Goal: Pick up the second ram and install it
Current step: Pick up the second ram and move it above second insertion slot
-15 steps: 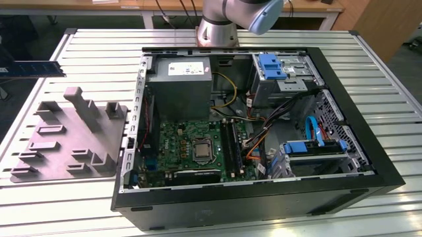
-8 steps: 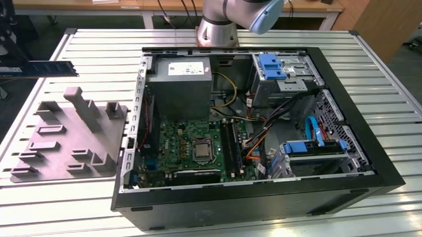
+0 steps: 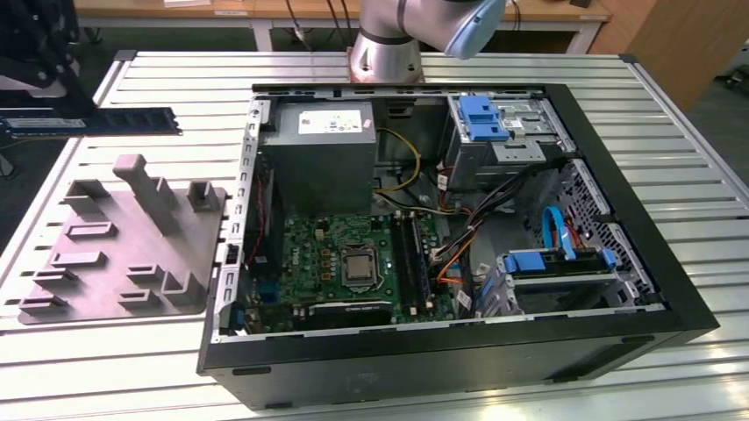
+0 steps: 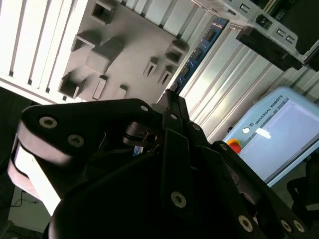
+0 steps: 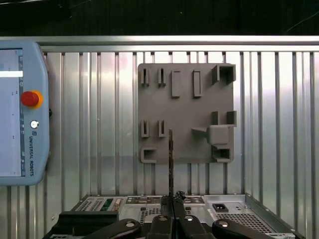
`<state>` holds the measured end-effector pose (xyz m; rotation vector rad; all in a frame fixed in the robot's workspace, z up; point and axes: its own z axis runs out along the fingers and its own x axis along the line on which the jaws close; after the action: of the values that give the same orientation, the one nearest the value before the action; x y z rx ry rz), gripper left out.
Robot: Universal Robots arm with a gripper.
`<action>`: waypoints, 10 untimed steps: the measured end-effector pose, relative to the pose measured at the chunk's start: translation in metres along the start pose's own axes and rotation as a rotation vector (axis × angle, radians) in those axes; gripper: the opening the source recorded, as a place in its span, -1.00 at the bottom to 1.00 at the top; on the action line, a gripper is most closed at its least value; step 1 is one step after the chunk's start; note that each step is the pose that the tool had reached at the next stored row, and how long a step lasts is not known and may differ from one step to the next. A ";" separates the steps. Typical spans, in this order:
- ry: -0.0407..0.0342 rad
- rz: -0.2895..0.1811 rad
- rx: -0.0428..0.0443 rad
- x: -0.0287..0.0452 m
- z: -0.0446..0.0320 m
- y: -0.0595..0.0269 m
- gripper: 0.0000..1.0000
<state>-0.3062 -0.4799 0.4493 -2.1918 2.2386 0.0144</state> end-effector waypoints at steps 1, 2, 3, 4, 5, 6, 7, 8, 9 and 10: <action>-0.0001 0.000 0.0001 -0.0001 0.0000 -0.0040 -0.77; 0.0000 0.000 0.0000 -0.0002 0.0000 -0.0079 -0.77; -0.0001 0.000 0.0000 -0.0003 0.0000 -0.0118 -0.77; 0.0000 0.000 0.0000 -0.0004 0.0000 -0.0157 -0.77; 0.0000 0.000 0.0000 -0.0004 0.0000 -0.0196 -0.77; -0.0001 0.000 0.0001 -0.0005 0.0001 -0.0234 -0.77; -0.0001 0.000 0.0000 -0.0006 0.0001 -0.0275 -0.77; 0.0000 0.000 0.0000 -0.0007 0.0000 -0.0314 -0.77; 0.0000 0.000 0.0000 -0.0008 0.0000 -0.0353 -0.77; -0.0001 0.000 0.0000 -0.0008 0.0001 -0.0392 -0.77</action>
<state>-0.2670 -0.4799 0.4492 -2.1917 2.2386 0.0144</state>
